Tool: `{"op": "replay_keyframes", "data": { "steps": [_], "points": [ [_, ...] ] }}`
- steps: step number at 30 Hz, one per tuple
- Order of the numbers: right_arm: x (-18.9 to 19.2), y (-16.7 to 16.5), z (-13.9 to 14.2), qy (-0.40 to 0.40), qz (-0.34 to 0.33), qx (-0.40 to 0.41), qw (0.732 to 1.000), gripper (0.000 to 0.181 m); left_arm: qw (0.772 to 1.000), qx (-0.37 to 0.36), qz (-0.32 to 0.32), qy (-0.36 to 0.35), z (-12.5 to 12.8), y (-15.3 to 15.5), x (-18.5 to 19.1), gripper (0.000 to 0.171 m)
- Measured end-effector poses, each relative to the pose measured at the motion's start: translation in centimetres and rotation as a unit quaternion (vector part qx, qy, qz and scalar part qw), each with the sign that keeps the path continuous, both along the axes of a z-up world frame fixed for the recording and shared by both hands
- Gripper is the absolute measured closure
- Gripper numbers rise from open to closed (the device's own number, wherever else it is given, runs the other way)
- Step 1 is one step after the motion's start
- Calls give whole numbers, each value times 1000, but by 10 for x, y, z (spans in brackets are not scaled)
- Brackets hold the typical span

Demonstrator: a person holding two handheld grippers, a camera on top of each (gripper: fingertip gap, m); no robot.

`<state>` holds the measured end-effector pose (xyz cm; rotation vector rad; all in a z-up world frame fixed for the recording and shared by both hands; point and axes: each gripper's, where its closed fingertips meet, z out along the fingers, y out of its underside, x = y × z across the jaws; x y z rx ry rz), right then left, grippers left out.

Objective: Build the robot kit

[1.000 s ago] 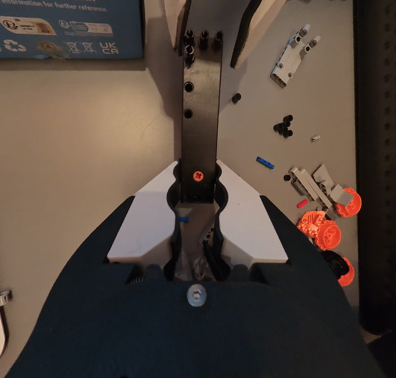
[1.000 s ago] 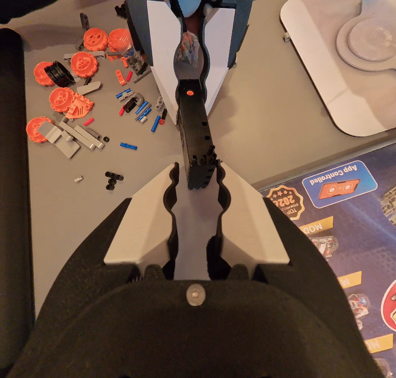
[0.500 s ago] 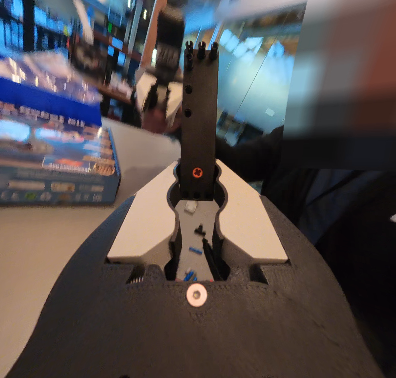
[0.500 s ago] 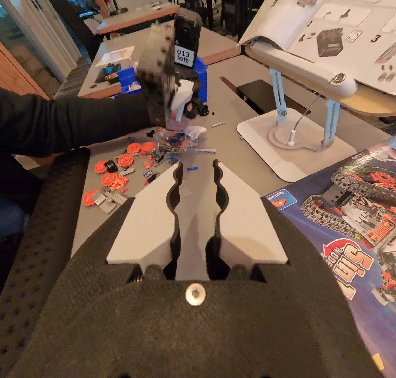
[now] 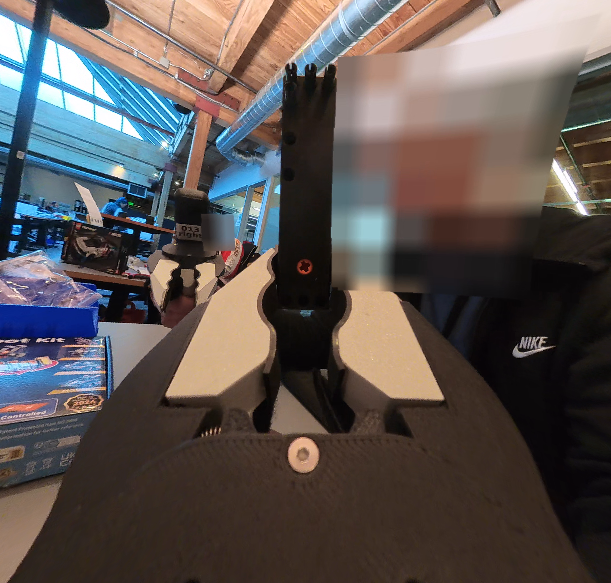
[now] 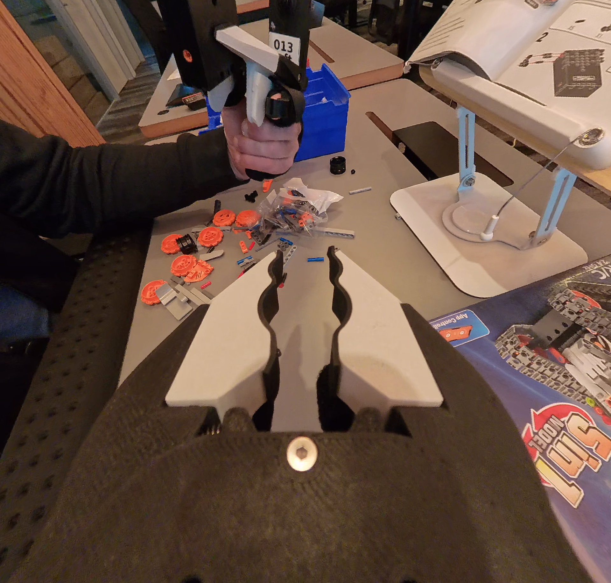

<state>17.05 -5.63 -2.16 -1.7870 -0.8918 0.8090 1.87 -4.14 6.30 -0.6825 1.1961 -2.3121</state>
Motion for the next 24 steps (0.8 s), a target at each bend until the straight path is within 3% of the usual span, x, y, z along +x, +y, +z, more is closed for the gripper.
{"op": "replay_keyframes", "data": {
  "steps": [24],
  "points": [
    [-8,-2,-12,-12,19,-15,1000,155,999,1,-19,-46,19,-8,-19,147]
  ]
}}
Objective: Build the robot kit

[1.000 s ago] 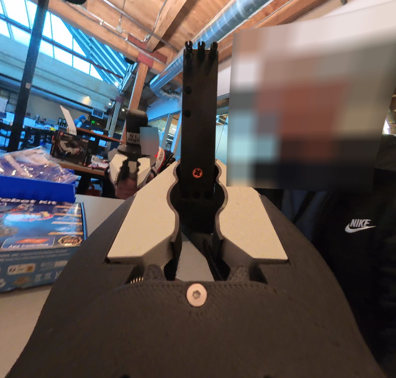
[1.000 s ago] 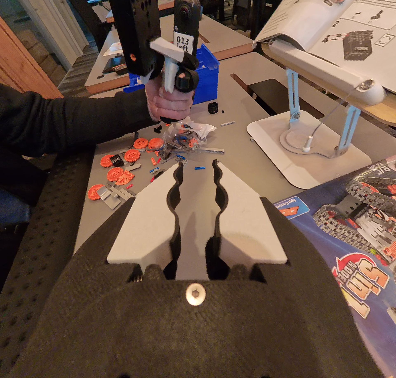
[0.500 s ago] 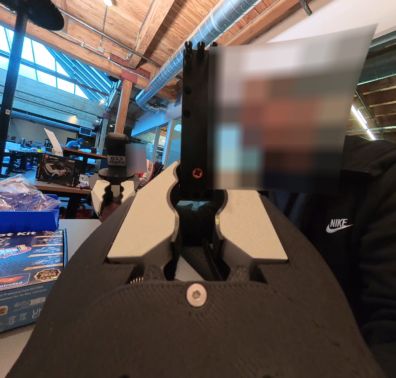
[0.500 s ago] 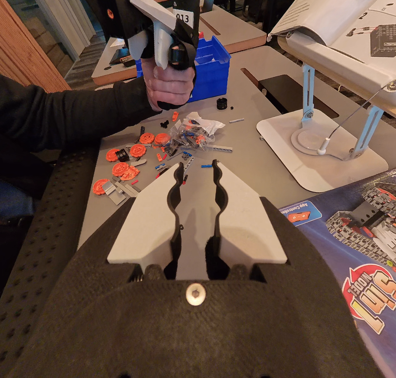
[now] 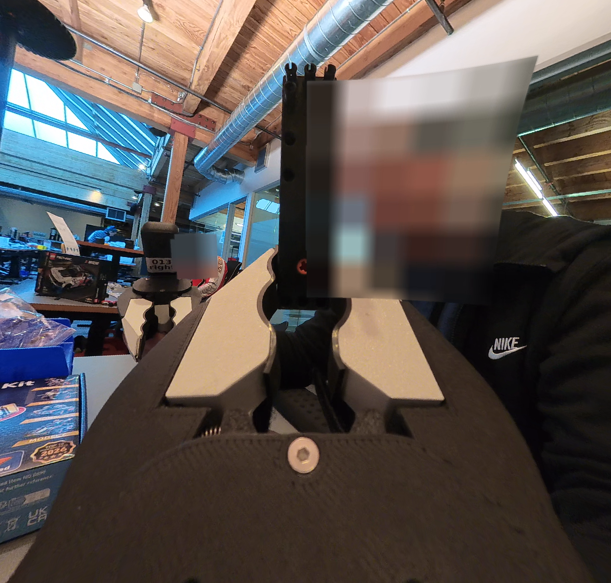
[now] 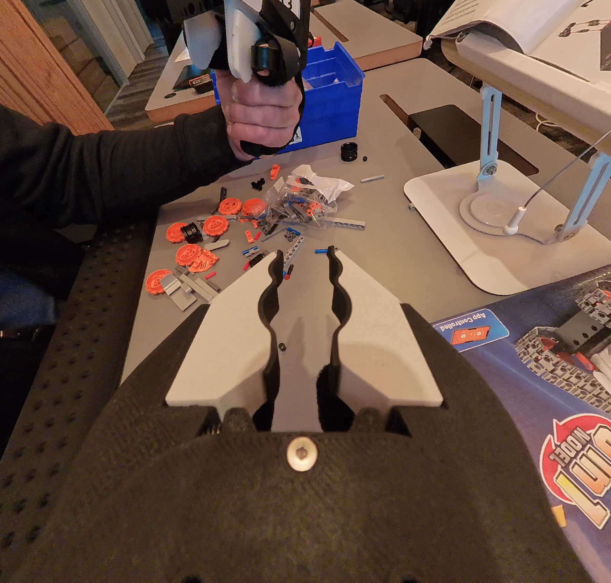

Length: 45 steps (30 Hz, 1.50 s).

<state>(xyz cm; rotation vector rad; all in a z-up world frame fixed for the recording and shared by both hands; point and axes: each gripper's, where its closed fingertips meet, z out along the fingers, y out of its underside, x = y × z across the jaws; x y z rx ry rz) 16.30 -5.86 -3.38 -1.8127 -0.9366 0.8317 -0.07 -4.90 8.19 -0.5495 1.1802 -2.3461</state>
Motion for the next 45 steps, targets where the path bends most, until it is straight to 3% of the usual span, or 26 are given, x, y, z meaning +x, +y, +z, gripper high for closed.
{"op": "replay_keyframes", "data": {
  "steps": [14,25,33,38,41,45],
  "points": [
    [-4,-3,-6,-8,12,-9,1000,154,1000,16,8,11,-4,2,-3,147],
    [-5,-3,-13,-12,16,-18,1000,154,998,26,-17,-56,25,-14,-32,146],
    [-8,-4,-15,-14,22,-21,999,154,997,44,-17,-64,34,-21,-40,147],
    [-9,-5,-19,-23,27,-26,999,153,989,111,78,59,7,-16,2,147],
    [-8,-6,-26,-45,27,-30,998,152,950,175,190,174,-28,4,38,146],
    [-7,-8,-42,-91,29,-37,995,150,891,219,267,295,-78,24,64,147]
  ]
}}
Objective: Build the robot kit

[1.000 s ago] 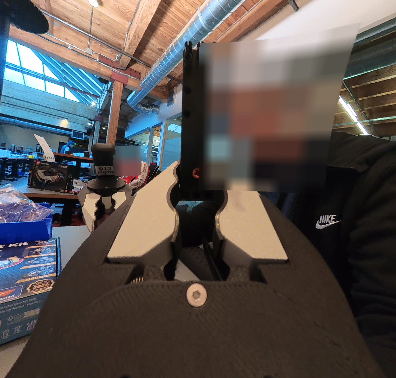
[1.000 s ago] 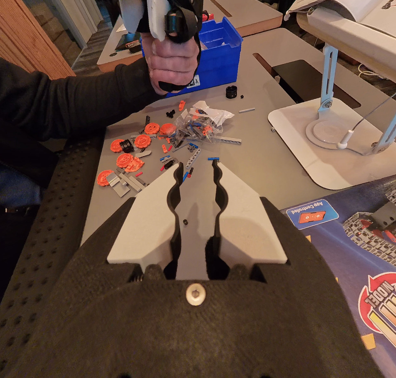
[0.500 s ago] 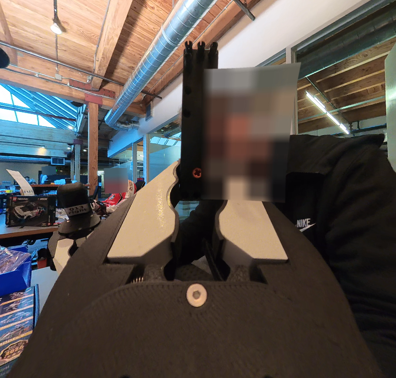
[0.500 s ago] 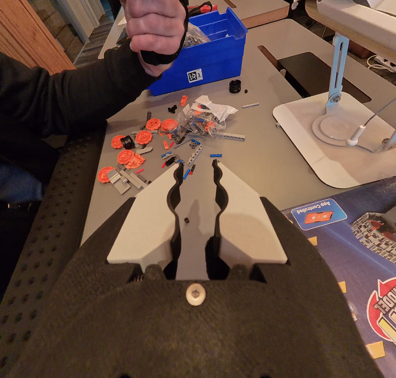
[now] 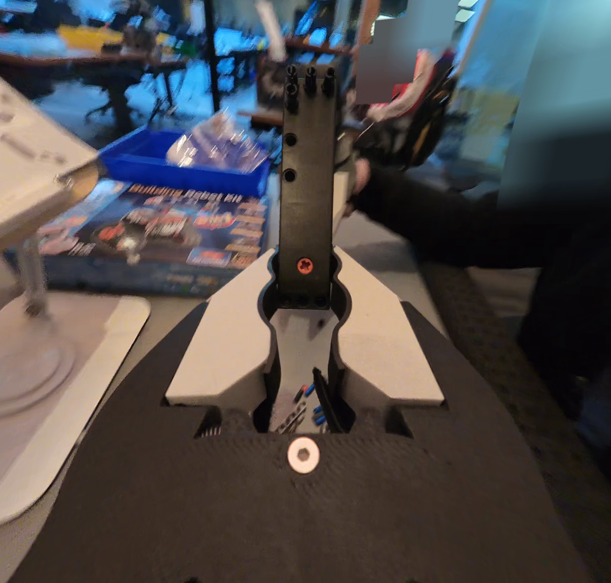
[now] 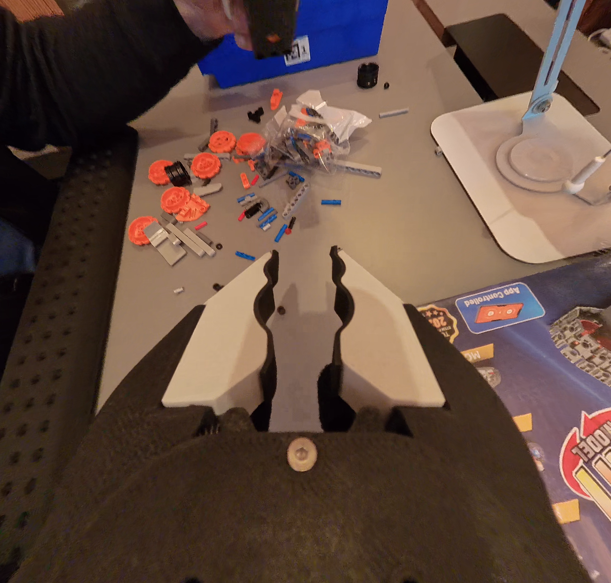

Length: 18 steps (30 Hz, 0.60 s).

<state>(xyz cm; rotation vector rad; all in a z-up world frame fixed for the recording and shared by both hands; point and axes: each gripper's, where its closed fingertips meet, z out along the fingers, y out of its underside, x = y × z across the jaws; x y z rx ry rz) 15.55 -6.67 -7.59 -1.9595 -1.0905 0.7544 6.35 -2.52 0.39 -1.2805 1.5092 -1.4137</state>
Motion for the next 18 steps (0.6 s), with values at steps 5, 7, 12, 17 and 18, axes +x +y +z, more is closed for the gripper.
{"op": "replay_keyframes", "data": {
  "steps": [5,7,12,17,18],
  "points": [
    [-1,-4,-20,-61,11,-8,998,148,981,95,99,139,-68,24,11,147],
    [-2,-6,-25,-70,16,-13,997,147,971,118,120,171,-86,30,11,147],
    [-4,-14,-38,-95,34,-26,995,147,955,152,134,218,-117,35,12,147],
    [-7,-21,-51,-116,53,-37,991,147,936,205,139,251,-136,36,14,147],
    [-9,-21,-52,-115,56,-39,991,147,930,220,143,257,-138,37,15,147]
  ]
}}
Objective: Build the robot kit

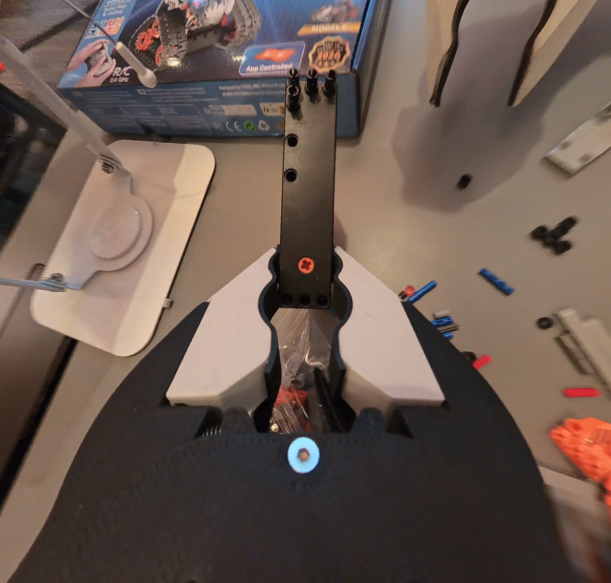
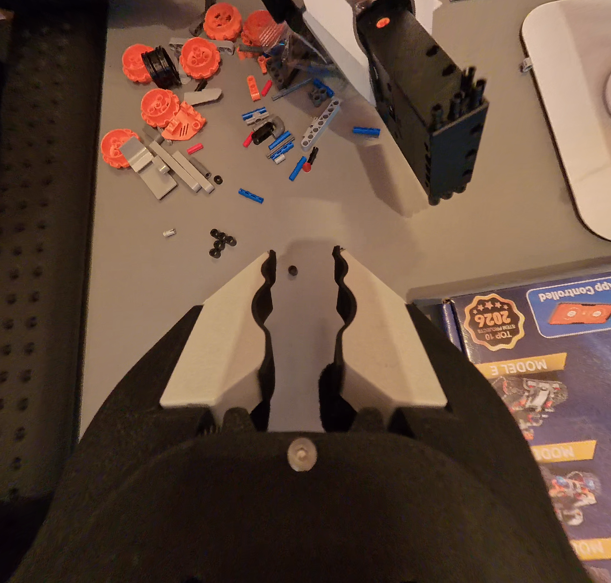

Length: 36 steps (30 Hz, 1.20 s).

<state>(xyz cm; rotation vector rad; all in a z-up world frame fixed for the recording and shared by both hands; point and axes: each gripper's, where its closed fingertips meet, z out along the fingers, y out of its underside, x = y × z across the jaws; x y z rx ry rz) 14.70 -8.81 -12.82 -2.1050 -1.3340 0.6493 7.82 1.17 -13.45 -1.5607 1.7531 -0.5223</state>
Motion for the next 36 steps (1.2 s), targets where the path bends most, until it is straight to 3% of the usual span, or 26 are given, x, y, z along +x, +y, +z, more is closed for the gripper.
{"op": "replay_keyframes", "data": {
  "steps": [10,20,24,28,36],
  "points": [
    [-21,-17,-14,-22,50,-9,998,144,993,103,-11,49,-16,-1,5,147],
    [-49,-59,-51,-76,156,-42,984,148,993,92,-22,66,-27,-6,6,147],
    [-55,-61,-61,-85,169,-50,981,154,994,88,-25,66,-27,-9,7,147],
    [-57,-65,-65,-95,179,-52,978,174,994,87,-28,68,-29,-11,9,147],
    [-58,-63,-65,-91,176,-51,979,175,994,84,-28,67,-30,-12,9,147]
  ]
}}
